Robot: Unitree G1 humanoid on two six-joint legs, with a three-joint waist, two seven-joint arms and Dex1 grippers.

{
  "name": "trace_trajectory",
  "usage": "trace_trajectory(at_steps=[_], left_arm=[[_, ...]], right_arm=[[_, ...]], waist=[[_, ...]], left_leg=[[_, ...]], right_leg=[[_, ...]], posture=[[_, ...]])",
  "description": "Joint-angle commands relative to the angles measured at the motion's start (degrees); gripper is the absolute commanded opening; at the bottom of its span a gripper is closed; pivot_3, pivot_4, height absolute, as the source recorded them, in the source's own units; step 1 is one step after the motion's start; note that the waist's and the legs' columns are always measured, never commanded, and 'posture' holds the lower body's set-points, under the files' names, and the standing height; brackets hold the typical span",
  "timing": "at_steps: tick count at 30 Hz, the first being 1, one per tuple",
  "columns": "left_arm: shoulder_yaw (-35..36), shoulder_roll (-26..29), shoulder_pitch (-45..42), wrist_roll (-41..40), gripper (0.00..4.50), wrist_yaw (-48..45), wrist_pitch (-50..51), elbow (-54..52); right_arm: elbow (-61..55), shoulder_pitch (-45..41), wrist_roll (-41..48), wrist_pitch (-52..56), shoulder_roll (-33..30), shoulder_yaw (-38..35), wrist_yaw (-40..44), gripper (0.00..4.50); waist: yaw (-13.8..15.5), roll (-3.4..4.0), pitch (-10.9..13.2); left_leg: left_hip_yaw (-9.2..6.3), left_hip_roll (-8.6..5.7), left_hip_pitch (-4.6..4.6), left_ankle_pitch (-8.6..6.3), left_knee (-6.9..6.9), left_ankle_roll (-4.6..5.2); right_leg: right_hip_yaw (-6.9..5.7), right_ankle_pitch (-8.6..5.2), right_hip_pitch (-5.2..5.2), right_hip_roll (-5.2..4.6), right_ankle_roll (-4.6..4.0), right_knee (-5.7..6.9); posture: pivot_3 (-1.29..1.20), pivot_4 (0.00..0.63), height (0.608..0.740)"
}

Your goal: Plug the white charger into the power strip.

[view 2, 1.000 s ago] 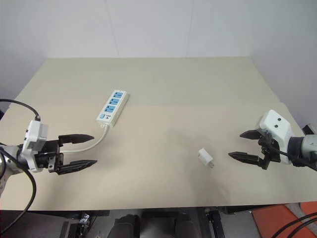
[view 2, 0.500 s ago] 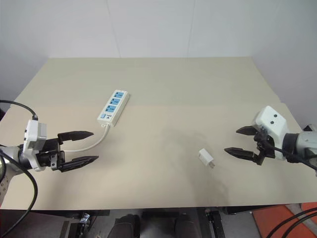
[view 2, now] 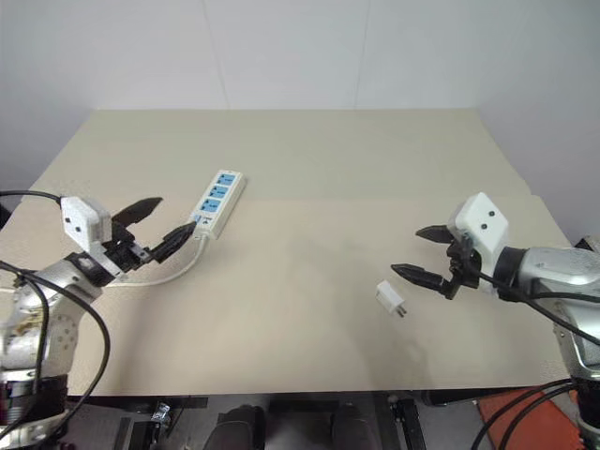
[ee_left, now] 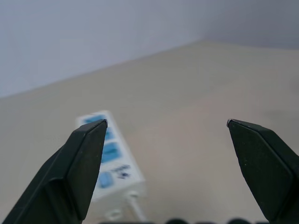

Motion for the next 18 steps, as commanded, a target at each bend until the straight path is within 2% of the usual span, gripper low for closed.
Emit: trace_trajectory(at_steps=[1,6,14,18], left_arm=[[-1.86,-3.77,-2.28,4.25,4.48,7.3,-2.67,0.87],[-3.73,-8.99,-5.91,4.34,4.48,9.56,-3.56,6.38],[-4.24,-10.25,-10.92,9.93,4.48,15.4,-8.95,20.33],[-4.56,-11.14,-11.81,9.21,4.48,14.79,-9.49,22.81]], right_arm=[[-0.07,-2.21,-0.45,-2.68,1.45,0.05,-1.56,4.5],[0.6,-4.48,-1.92,-4.51,4.29,3.41,-2.64,4.5],[-1.65,-3.78,-2.12,-4.47,4.67,3.7,-3.52,4.5],[-2.95,-2.04,-2.26,-4.18,4.38,3.13,-4.15,4.5]], waist=[[0.13,-0.03,-0.01],[0.63,-0.05,-0.03],[1.06,-0.05,-0.03],[1.22,-0.06,-0.03]], left_leg=[[0.0,0.0,-0.01,0.0,0.01,0.0],[0.0,-0.02,0.02,0.02,0.04,-0.02],[-0.01,-0.06,0.04,0.02,0.04,-0.02],[-0.02,-0.06,0.02,0.02,0.04,-0.02]], right_leg=[[-0.01,0.0,0.0,0.0,0.0,0.01],[0.0,0.0,-0.02,0.0,0.0,0.14],[0.0,0.0,-0.02,0.0,0.0,0.15],[-0.01,0.0,-0.02,-0.01,0.0,0.15]], posture=[[0.0,0.15,0.74],[0.0,0.15,0.74],[0.0,0.15,0.74],[0.0,0.15,0.74]])
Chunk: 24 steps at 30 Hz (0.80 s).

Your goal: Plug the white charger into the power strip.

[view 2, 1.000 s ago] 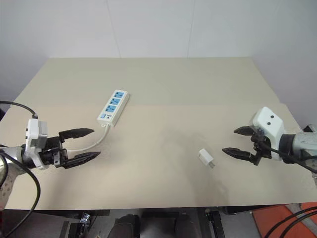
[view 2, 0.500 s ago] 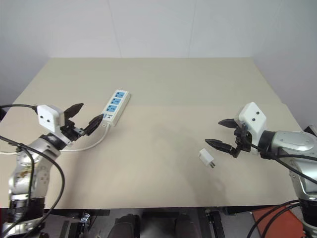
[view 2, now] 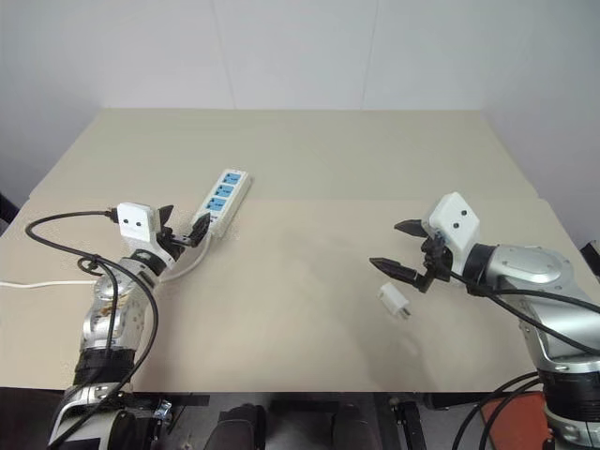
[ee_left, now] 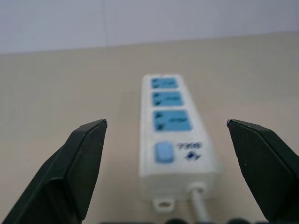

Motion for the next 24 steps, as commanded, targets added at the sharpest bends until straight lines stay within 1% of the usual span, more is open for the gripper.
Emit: trace_trajectory(at_steps=[1,4,8,13,17,18,20,21,24], left_arm=[[-0.32,-0.63,-1.73,0.03,4.48,-0.08,-2.36,0.93],[-0.46,-1.49,-2.92,0.07,4.48,-0.05,-3.29,3.9],[-1.95,-1.13,-4.97,1.62,4.48,-1.89,-6.36,8.95],[-2.82,-0.79,-7.39,3.27,4.48,-2.06,-8.17,14.83],[-2.31,-1.11,-8.84,2.47,4.48,-2.34,-6.81,17.28],[-2.59,-0.91,-9.09,2.58,4.08,-2.94,-6.94,17.74],[-2.86,-0.87,-9.79,2.93,3.57,-3.08,-6.93,18.8],[-2.86,-1.03,-9.97,2.87,3.25,-3.04,-6.69,18.91],[-3.03,-1.3,-10.51,3.24,3.23,-2.63,-6.98,19.59]], right_arm=[[-2.61,0.85,0.05,-0.71,-0.55,-1.97,-0.9,4.5],[-3.34,1.25,0.34,-0.5,-0.62,-2.25,-1.38,4.5],[-3.47,1.2,0.25,-0.3,-0.95,-2.4,-1.79,4.5],[-3.57,1.28,0.02,-0.17,-1.09,-2.46,-2.19,4.5],[-4.08,1.87,0.02,0.07,-1.33,-2.63,-2.68,4.5],[-4.15,2.02,-0.03,0.06,-1.39,-2.64,-2.81,4.5],[-4.23,2.04,0.02,0.32,-1.41,-2.6,-3.19,4.5],[-4.26,2.17,0.09,0.35,-1.5,-2.71,-3.23,4.5],[-4.42,2.43,0.04,0.42,-1.81,-2.81,-3.47,4.5]], waist=[[0.05,0.0,0.0],[0.08,-0.01,0.0],[0.06,-0.01,-0.01],[0.0,-0.01,-0.01],[-0.02,-0.01,-0.01],[0.0,-0.01,-0.01],[0.02,-0.02,-0.01],[0.02,-0.02,-0.01],[0.08,-0.02,-0.01]], left_leg=[[0.0,0.0,0.0,0.0,0.0,0.0],[0.0,-0.01,0.01,0.02,0.0,-0.03],[-0.01,-0.02,0.02,0.05,0.0,-0.07],[-0.01,-0.03,0.01,0.05,0.0,-0.07],[-0.01,-0.03,0.01,0.05,0.0,-0.07],[-0.01,-0.03,0.02,0.05,0.0,-0.07],[-0.01,-0.04,0.02,0.05,0.0,-0.08],[-0.02,-0.03,0.01,0.06,0.0,-0.09],[-0.02,-0.04,0.02,0.07,0.0,-0.1]], right_leg=[[0.0,0.0,0.0,0.0,0.0,0.01],[0.0,0.0,0.0,-0.01,0.0,0.05],[-0.01,0.01,0.0,0.0,0.01,0.06],[-0.01,0.01,0.0,-0.01,0.01,0.06],[-0.01,0.01,0.0,-0.01,0.01,0.06],[-0.01,0.01,0.0,-0.01,0.01,0.06],[-0.01,0.01,0.0,-0.01,0.01,0.07],[-0.01,0.01,0.0,-0.01,0.01,0.08],[-0.01,0.01,0.01,-0.01,0.02,0.08]], posture=[[0.0,0.15,0.74],[0.0,0.15,0.74],[0.0,0.15,0.74],[0.0,0.15,0.74],[0.0,0.15,0.74],[0.0,0.15,0.74],[0.0,0.15,0.74],[0.0,0.15,0.74],[0.0,0.15,0.74]])
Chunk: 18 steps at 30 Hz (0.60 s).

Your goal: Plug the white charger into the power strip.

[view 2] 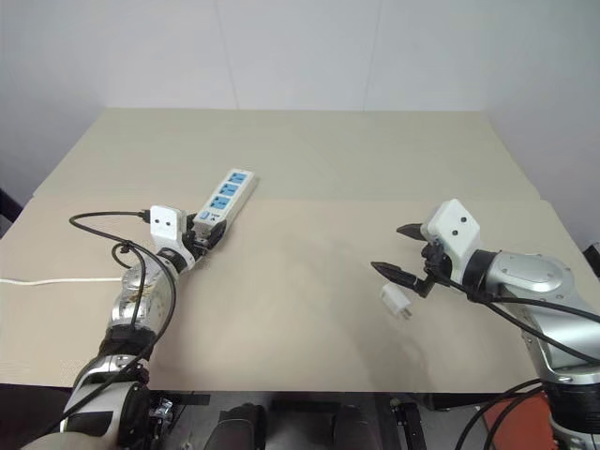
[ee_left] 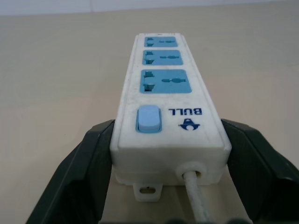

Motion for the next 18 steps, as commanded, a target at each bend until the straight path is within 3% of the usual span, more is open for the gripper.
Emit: trace_trajectory(at_steps=[1,5,11,18], left_arm=[[-0.08,-0.02,-1.41,0.13,3.23,0.28,-0.24,0.15],[-0.79,-0.01,-0.58,-1.45,3.23,-3.23,1.69,-2.72],[-7.04,4.86,6.7,-5.61,3.23,-23.78,2.58,-17.84],[-9.32,6.34,8.3,-5.31,3.23,-26.02,7.29,-21.97]], right_arm=[[-2.12,0.28,0.04,0.31,-1.05,-2.26,-0.57,4.5],[-2.65,0.67,0.02,0.57,-1.18,-2.5,-0.91,4.5],[-3.57,1.6,-0.26,0.93,-1.27,-2.74,-1.41,4.5],[-4.04,1.55,-0.25,1.07,-0.58,-2.03,-2.63,4.5]], waist=[[0.01,0.0,0.0],[0.03,0.0,0.0],[-0.02,0.0,0.0],[0.08,0.0,0.0]], left_leg=[[0.0,0.0,0.0,0.0,0.0,0.0],[0.0,0.0,0.0,0.0,0.0,0.0],[0.0,0.01,-0.04,0.05,-0.01,-0.09],[0.0,0.0,0.0,0.07,0.0,-0.12]], right_leg=[[0.0,0.0,0.0,0.0,0.0,0.0],[0.0,0.0,0.0,0.0,0.0,0.0],[-0.01,0.0,-0.01,0.0,0.0,-0.06],[0.0,0.03,0.02,-0.01,0.05,0.0]], posture=[[0.0,0.15,0.74],[0.0,0.15,0.74],[0.0,0.15,0.74],[0.0,0.15,0.74]])
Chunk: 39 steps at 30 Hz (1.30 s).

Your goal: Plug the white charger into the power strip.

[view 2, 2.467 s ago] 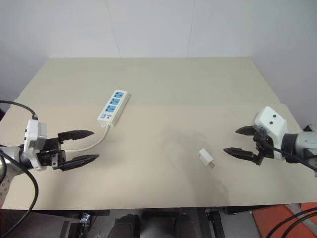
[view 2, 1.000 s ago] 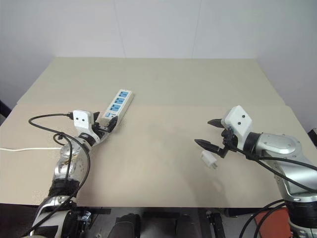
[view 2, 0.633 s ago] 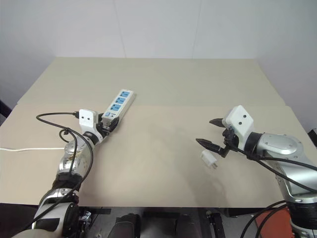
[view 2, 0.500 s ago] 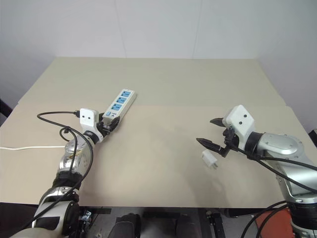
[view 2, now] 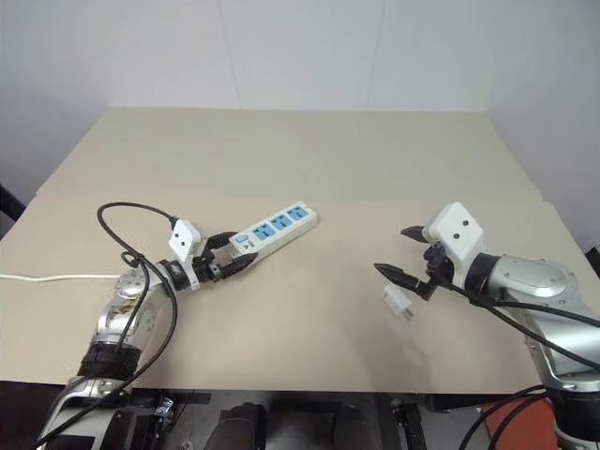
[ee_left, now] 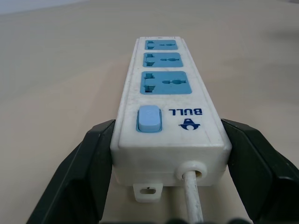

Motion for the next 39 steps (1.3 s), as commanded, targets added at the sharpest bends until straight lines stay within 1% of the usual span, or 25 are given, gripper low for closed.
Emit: trace_trajectory(at_steps=[1,3,5,7,10,13,15,18,22,25,28,31,39], left_arm=[[-0.62,-0.38,0.11,-0.73,3.23,-0.6,0.44,-2.96],[-0.97,-0.54,0.42,-0.19,3.23,-0.82,-0.13,-2.6],[-0.88,-0.9,-0.01,0.44,3.96,-0.98,-2.83,-0.77],[-0.88,-1.07,-0.37,0.74,4.47,-2.15,-6.19,0.94],[-0.52,-1.47,-0.82,0.52,4.47,-2.94,-9.44,2.48],[0.31,-1.2,-0.15,-3.05,4.47,-7.47,-11.28,0.47],[1.38,-1.93,0.12,-3.95,4.47,-6.75,-12.75,-0.48],[2.27,-0.8,0.05,-7.18,4.47,-9.62,-10.15,-1.97],[2.31,1.3,-0.64,-8.26,4.47,-11.14,-6.57,-1.42],[2.43,2.01,-1.09,-7.79,4.47,-11.03,-5.76,0.21],[3.12,1.83,-2.04,-6.51,4.47,-8.72,-6.29,3.68],[3.17,1.7,-2.35,-6.11,4.47,-8.42,-7.02,5.88],[2.2,0.15,-2.49,-2.94,4.47,-8.7,-12.68,12.76]], right_arm=[[-1.88,-0.27,-0.13,0.1,-0.14,-1.18,-0.98,4.5],[-1.84,-0.35,-0.02,0.21,-0.09,-1.17,-1.2,4.5],[-1.99,-0.19,0.19,0.34,-0.22,-1.35,-1.3,4.5],[-2.12,0.06,0.36,0.44,-0.41,-1.64,-1.25,4.5],[-2.13,0.13,0.35,0.66,-0.61,-1.87,-1.26,4.5],[-2.31,0.11,0.43,1.0,-0.71,-2.25,-1.37,4.5],[-2.37,0.17,0.44,1.05,-0.72,-2.35,-1.39,4.5],[-2.83,0.64,0.56,1.08,-0.4,-2.34,-1.54,4.5],[-2.75,0.56,0.51,1.01,-0.18,-2.09,-1.66,4.5],[-2.53,0.45,0.5,0.9,-0.14,-2.0,-1.62,4.5],[-2.61,0.75,0.51,0.78,-0.23,-2.23,-1.52,4.5],[-2.69,1.13,0.48,0.74,-0.39,-2.55,-1.45,4.5],[-2.8,1.54,0.55,0.72,-0.8,-3.29,-1.37,4.5]], waist=[[-0.02,0.0,0.0],[-0.01,0.0,0.0],[0.06,0.0,0.0],[0.0,0.0,0.0],[-0.08,0.0,0.0],[-0.1,0.0,0.0],[-0.11,0.0,0.0],[-0.12,0.0,0.0],[-0.4,0.0,0.0],[-0.37,0.0,0.0],[-0.3,0.0,0.0],[-0.27,0.0,0.0],[-0.24,0.0,0.0]], left_leg=[[0.0,0.0,0.0,0.0,0.0,0.0],[0.0,0.0,-0.01,0.0,0.0,0.01],[0.0,0.0,-0.02,0.0,0.0,0.0],[0.0,-0.01,-0.02,0.0,0.0,0.01],[-0.01,0.0,0.0,0.0,0.0,0.01],[0.0,0.0,-0.01,0.0,0.0,0.01],[0.0,0.0,-0.01,0.0,0.0,0.01],[0.0,0.01,-0.01,0.0,0.0,0.01],[0.0,0.0,0.01,0.0,0.0,0.01],[0.0,0.01,0.01,0.0,0.0,0.01],[-0.01,0.0,0.01,0.0,0.0,0.01],[-0.01,0.0,0.0,0.0,0.0,0.01],[0.0,0.0,0.0,0.0,0.0,0.01]], right_leg=[[0.0,0.0,0.0,0.0,0.0,0.0],[0.0,0.0,0.0,0.0,0.0,-0.02],[0.0,0.0,0.0,0.0,0.0,-0.03],[0.0,0.0,0.0,-0.01,0.0,-0.04],[0.0,0.0,0.0,0.0,0.0,-0.01],[0.01,0.0,0.0,-0.01,0.0,-0.02],[0.01,0.0,0.0,0.0,0.0,-0.02],[0.01,0.0,0.0,0.0,0.0,-0.01],[0.02,0.0,0.0,0.0,0.0,-0.01],[0.01,0.0,0.0,0.0,0.0,-0.01],[0.01,0.0,0.0,0.0,0.0,-0.01],[0.01,0.0,-0.01,0.0,0.0,-0.02],[0.0,0.0,-0.01,0.0,0.0,-0.01]], posture=[[0.0,0.15,0.74],[0.0,0.15,0.74],[0.0,0.15,0.74],[0.0,0.15,0.74],[0.0,0.15,0.74],[0.0,0.15,0.74],[0.0,0.15,0.74],[0.0,0.15,0.74],[0.0,0.15,0.74],[0.0,0.15,0.74],[0.0,0.15,0.74],[0.0,0.15,0.74],[0.0,0.15,0.74]])
